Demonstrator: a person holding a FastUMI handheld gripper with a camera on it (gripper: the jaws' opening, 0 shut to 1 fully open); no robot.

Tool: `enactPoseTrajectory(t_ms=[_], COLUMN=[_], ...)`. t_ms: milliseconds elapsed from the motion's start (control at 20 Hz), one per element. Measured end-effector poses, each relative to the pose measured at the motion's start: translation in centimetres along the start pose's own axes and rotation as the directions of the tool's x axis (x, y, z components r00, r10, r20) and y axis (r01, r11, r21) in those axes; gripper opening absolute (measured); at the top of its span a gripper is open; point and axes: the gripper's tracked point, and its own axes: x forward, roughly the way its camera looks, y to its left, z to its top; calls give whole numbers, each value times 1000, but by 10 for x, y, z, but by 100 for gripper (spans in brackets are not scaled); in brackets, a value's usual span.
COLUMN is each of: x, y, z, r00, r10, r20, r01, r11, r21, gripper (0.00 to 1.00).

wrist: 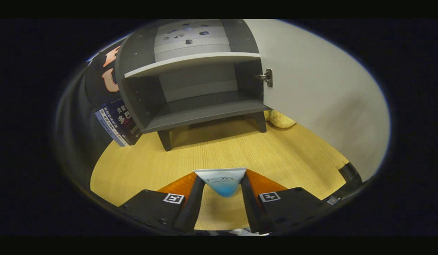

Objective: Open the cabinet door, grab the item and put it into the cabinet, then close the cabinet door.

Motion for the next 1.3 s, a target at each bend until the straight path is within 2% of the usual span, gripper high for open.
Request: enactPoseTrajectory(t_ms=[350,700,1000,1300], x=[-68,-115,-128,-103], y=[30,71,95,115], z=[67,159,235,322], r00=[998,988,975,957], r10=[46,112,129,127], r20=[44,105,180,260], r01=[-44,-104,-102,-71], r11=[999,991,983,974], r21=[-32,-82,-150,-215], gripper=[63,63,62,62])
